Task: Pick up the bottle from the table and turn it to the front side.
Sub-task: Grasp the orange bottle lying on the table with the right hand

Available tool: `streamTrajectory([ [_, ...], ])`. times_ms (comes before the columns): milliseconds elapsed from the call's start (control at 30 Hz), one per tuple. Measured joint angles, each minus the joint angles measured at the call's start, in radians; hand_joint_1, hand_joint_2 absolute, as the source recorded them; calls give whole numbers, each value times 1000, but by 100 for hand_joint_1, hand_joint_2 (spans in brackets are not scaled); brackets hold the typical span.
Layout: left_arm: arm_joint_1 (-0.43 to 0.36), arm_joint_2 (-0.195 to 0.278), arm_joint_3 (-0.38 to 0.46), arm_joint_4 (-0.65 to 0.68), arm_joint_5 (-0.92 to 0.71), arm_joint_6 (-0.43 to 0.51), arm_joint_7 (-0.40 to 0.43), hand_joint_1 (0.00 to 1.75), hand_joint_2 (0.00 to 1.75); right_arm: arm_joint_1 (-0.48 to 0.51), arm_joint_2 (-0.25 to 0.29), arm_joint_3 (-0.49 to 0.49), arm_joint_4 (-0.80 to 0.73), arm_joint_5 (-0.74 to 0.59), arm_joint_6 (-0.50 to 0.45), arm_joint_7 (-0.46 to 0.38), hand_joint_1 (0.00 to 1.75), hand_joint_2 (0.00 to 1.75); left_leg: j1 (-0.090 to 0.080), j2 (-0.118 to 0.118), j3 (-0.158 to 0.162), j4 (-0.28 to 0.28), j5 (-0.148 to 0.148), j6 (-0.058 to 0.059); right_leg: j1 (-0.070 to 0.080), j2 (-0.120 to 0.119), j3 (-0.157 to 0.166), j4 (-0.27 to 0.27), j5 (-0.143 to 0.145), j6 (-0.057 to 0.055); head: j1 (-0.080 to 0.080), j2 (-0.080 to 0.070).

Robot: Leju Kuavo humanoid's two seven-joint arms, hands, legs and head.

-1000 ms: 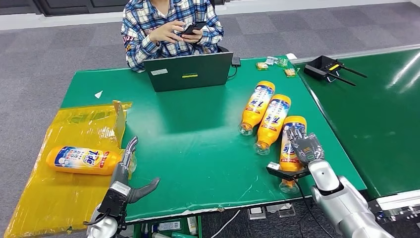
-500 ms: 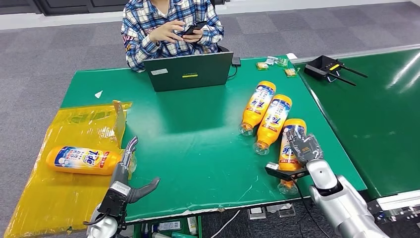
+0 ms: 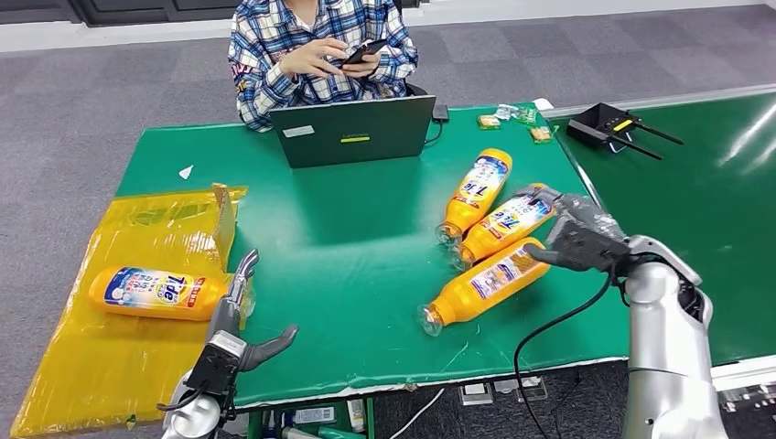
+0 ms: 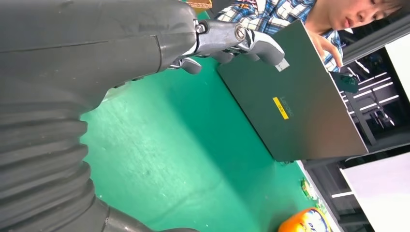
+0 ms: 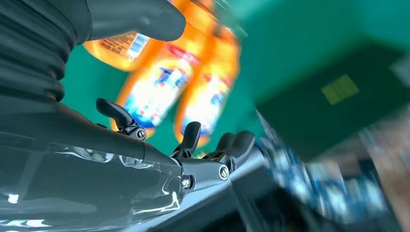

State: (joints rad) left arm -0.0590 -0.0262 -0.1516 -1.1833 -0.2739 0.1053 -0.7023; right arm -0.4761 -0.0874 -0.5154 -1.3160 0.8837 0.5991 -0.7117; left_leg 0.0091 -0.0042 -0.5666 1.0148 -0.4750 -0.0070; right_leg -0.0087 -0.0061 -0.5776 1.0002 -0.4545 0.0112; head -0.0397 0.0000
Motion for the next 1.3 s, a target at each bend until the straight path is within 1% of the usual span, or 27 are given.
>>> streamTrajectory([
  [100, -9, -2, -1, 7, 0, 0, 0, 0, 175, 4, 8, -76, 13, -209, 1, 7, 175, 175, -1, 4, 0, 0, -1, 0, -1, 5, -2, 0, 1, 1, 0, 0],
  [167, -15, -3, -2, 12, 0, 0, 0, 0, 175, 11, 9, -104, 23, -294, 1, 7, 175, 175, -2, 7, -1, 0, -1, 1, -2, 8, -3, 0, 1, 1, 0, 0],
  [333, -23, -5, -5, 19, 0, 0, 0, 0, 175, 32, 10, -139, 41, -349, 1, 7, 175, 175, -2, 11, -2, 0, -1, 1, -2, 11, -6, 0, 1, 1, 0, 0],
  [467, -32, -5, -10, 28, 1, 4, 0, 0, 175, 51, 11, -143, 49, -458, 1, 7, 175, 175, -2, 11, -2, 0, -1, 1, -1, 11, -7, 0, 1, 1, 0, 0],
  [533, -35, -5, -14, 32, 2, 10, 0, 0, 175, 59, 13, -143, 51, -463, 1, 7, 175, 175, -2, 12, -3, 0, -1, 1, -1, 12, -7, 0, 1, 1, 0, 0],
  [567, -36, -5, -16, 33, 3, 12, 0, 0, 175, 61, 15, -143, 51, -452, 1, 7, 133, 175, -2, 12, -3, 0, -1, 1, -1, 12, -7, 0, 1, 1, 0, 0],
  [667, -38, -5, -18, 36, 1, 15, 0, 0, 175, 62, 20, -143, 58, -356, 1, 7, 2, 175, -2, 12, -3, 0, -1, 1, -1, 12, -8, 0, 1, 1, 0, 0],
  [700, -39, -5, -18, 36, -1, 15, 0, 0, 175, 60, 21, -143, 63, -293, 1, 7, 0, 175, -2, 12, -3, 0, -1, 1, -2, 12, -8, 0, 1, 1, 0, 0],
  [733, -38, -5, -18, 36, -4, 15, 0, 0, 175, 55, 22, -143, 75, -200, 1, 8, 0, 175, -2, 12, -4, 0, -1, 1, -2, 12, -7, 0, 1, 1, 0, 0],
  [800, -38, -5, -18, 36, -9, 11, 0, 0, 175, 34, 22, -142, 110, 80, 1, 35, 0, 175, -2, 13, -4, 0, -1, 1, -2, 13, -7, 0, 1, 1, 0, 0],
  [867, -38, -5, -18, 36, -15, 0, 0, 0, 175, 12, 17, -129, 148, 397, 1, 120, 0, 175, -2, 12, -4, 0, -1, 1, -2, 12, -7, 0, 2, 2, 0, 0],
  [900, -38, -5, -18, 36, -17, -6, 0, 0, 175, 1, 8, -110, 166, 514, 1, 179, 0, 175, -2, 11, -4, 0, 0, 2, -2, 11, -7, 0, 2, 2, 0, 0],
  [933, -38, -5, -18, 36, -18, -11, 0, 0, 175, -11, -5, -81, 187, 593, 1, 240, 0, 175, -2, 10, -5, 0, 0, 2, -2, 10, -7, 1, 3, 3, 0, 0],
  [1000, -39, -5, -18, 36, -18, -19, 0, 0, 175, -46, -43, 6, 246, 653, 1, 349, 0, 175, -2, 9, -5, 0, 0, 2, -2, 10, -7, 1, 3, 3, 0, 0],
  [1067, -40, -5, -18, 36, -18, -23, 0, 0, 175, -86, -83, 103, 311, 661, 1, 414, 0, 175, -2, 9, -4, 0, 0, 2, -2, 10, -7, 1, 3, 3, 0, 0],
  [1167, -40, -5, -18, 36, -17, -24, 0, 0, 175, -125, -123, 205, 373, 662, 1, 442, 0, 175, -2, 6, -4, 0, 0, 2, -2, 7, -6, 0, 3, 3, 0, 0],
  [1233, -40, -5, -18, 36, -16, -24, 0, 0, 175, -145, -138, 249, 400, 663, 1, 452, 0, 175, -2, 4, -5, 0, 1, 1, -2, 6, -6, 1, 3, 3, 0, 0],
  [1300, -40, -5, -18, 36, -12, -24, 0, 0, 175, -172, -153, 294, 436, 663, 1, 479, 0, 175, -2, 4, -5, 0, 1, 1, -2, 6, -5, 1, 3, 3, 0, 0],
])
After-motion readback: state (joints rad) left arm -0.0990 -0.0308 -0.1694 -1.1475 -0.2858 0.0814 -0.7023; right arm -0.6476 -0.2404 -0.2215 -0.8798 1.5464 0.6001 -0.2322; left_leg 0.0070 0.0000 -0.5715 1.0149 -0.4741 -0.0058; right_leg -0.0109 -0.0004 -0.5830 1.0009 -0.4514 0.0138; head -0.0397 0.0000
